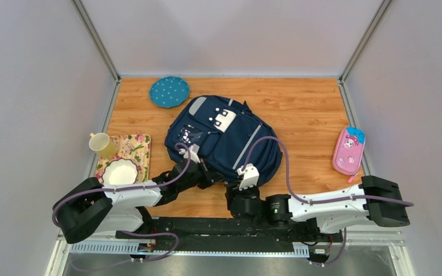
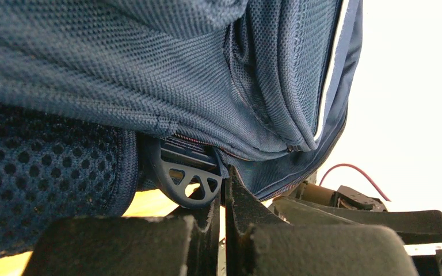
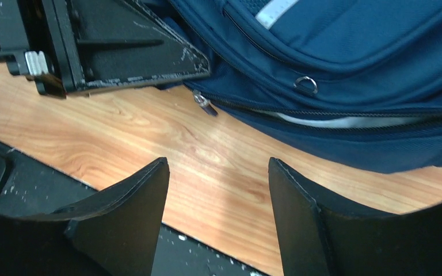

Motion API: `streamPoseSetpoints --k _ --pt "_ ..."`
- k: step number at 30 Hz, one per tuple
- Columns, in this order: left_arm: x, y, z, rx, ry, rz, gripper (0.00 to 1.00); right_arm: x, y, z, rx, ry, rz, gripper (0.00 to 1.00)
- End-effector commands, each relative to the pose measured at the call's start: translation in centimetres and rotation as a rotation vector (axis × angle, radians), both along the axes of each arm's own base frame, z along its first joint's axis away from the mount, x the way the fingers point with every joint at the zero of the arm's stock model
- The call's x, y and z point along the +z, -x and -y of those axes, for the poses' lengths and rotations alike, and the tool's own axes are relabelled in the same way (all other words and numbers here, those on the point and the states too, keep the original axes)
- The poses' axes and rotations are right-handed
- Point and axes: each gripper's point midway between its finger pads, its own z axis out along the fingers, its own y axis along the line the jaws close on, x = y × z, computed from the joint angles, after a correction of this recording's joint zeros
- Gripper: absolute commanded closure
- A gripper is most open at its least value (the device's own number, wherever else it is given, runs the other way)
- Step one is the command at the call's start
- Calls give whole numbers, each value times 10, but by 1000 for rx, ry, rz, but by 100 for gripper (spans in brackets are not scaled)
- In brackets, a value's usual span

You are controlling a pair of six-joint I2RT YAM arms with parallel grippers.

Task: Pack the student bag
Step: Zip the student bag at the center of the board.

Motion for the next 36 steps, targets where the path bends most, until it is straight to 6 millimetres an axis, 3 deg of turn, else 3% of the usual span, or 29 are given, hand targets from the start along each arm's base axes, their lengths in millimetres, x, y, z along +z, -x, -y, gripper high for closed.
streamPoseSetpoints --k 1,4,11,21,26,32,36 --pt "51 12 35 -117 168 21 100 29 -21 -25 -113 -136 118 35" --pt "54 12 35 -108 179 15 100 29 -25 -35 -134 -146 134 36" --pt "58 13 28 -83 169 7 100 22 -40 -27 -195 -145 161 38" --pt "76 19 34 -126 214 7 100 13 -45 -52 -200 -131 158 44" --pt "83 20 34 -126 244 5 100 -6 -52 -45 -279 -95 126 45" --pt "89 24 33 -136 265 7 100 -14 -68 -37 -347 -91 98 58" --pt "87 23 30 -128 253 10 100 -7 -72 -34 -356 -93 98 85"
